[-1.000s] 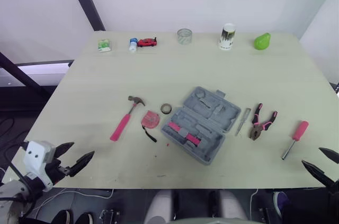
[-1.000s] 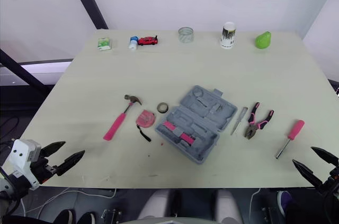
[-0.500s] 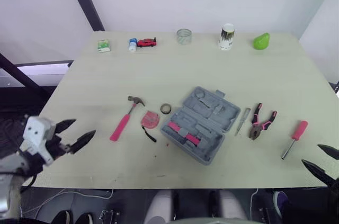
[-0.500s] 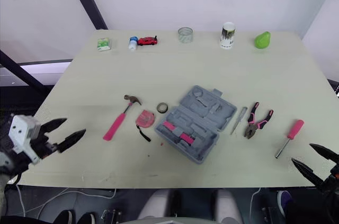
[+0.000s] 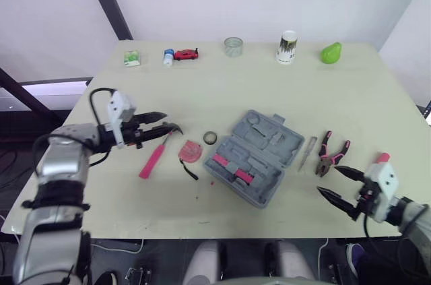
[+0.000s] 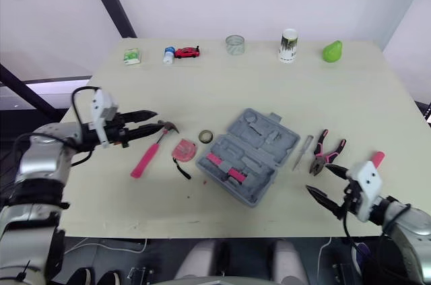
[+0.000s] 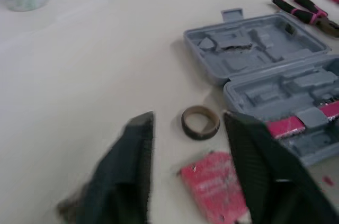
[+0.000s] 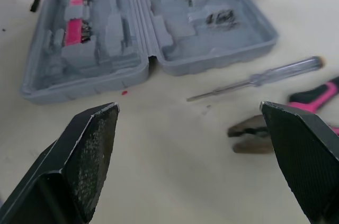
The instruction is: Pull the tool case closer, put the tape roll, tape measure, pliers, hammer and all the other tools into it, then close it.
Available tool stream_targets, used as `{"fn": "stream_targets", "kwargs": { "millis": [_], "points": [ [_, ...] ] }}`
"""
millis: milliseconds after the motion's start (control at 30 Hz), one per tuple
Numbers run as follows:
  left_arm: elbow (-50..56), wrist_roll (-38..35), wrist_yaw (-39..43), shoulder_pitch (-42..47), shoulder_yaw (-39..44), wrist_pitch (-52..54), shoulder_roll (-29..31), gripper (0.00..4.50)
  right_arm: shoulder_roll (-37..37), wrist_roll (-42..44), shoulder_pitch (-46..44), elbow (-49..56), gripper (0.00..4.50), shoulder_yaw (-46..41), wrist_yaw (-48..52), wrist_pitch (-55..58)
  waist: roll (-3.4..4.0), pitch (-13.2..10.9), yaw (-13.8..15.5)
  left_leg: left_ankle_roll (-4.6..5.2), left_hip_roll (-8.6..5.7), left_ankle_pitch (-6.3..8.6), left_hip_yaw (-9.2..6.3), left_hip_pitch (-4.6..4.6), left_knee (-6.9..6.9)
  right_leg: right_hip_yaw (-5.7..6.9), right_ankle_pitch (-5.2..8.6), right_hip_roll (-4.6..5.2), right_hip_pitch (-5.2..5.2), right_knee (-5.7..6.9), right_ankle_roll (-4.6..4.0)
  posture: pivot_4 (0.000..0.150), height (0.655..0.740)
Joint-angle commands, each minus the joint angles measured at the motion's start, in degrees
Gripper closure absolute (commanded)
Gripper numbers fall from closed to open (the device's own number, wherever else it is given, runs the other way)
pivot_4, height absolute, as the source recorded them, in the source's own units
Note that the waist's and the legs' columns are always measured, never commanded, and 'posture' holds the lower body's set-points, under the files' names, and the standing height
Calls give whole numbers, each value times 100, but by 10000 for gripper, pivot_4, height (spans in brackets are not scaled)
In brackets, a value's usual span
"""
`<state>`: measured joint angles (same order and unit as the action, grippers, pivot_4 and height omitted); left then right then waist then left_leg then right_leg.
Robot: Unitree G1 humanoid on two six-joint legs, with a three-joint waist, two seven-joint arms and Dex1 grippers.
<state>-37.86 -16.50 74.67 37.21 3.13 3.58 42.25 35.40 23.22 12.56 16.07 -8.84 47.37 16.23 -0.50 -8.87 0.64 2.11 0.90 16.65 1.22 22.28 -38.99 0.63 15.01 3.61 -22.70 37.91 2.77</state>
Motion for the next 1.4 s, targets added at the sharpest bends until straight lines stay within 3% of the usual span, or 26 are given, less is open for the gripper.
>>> {"fn": "stream_targets", "kwargs": {
  "millis": [33,67,267,300,600,1400],
  "points": [
    [-1174,474,221,727,-285,-694,-217,41800,-43,-239,-310,83,8619,336,-183,132,-2,-1,-3,1,3,0,-7,10,-16,5,0,-6,-1,1,1,1500,7400],
    [-1510,614,223,937,-379,-859,-320,44665,-53,-348,-430,44,12407,480,-227,176,-6,-3,-10,1,4,0,-9,17,-21,7,0,-8,-5,1,1,1500,7400],
    [-2930,1335,22,1744,-707,-1619,-784,45000,-94,-891,-991,-60,41814,1176,-581,751,-24,-13,-17,1,3,1,-8,52,-31,4,-4,-7,-34,2,8,1500,7400],
    [-3075,1446,-72,1833,-747,-1694,-855,45000,-121,-944,-1071,-45,44538,1261,-647,883,-27,-15,-13,1,4,0,-9,53,-32,5,-4,-8,-36,4,8,1500,7400],
    [-3740,2185,-799,2321,-936,-1806,-1521,45000,-549,-1462,-1667,-34,44538,1857,-1230,1585,-31,-17,0,1,3,0,-11,62,-38,5,-7,-6,-40,6,13,1500,7400],
    [-4019,3086,-2121,2425,-971,-1390,-2183,45000,-944,-1705,-1986,-28,44538,2013,-1542,1735,-31,-17,-140,0,0,-1,-13,61,-38,5,-8,-5,-42,13,14,1500,7400]
  ]
}}
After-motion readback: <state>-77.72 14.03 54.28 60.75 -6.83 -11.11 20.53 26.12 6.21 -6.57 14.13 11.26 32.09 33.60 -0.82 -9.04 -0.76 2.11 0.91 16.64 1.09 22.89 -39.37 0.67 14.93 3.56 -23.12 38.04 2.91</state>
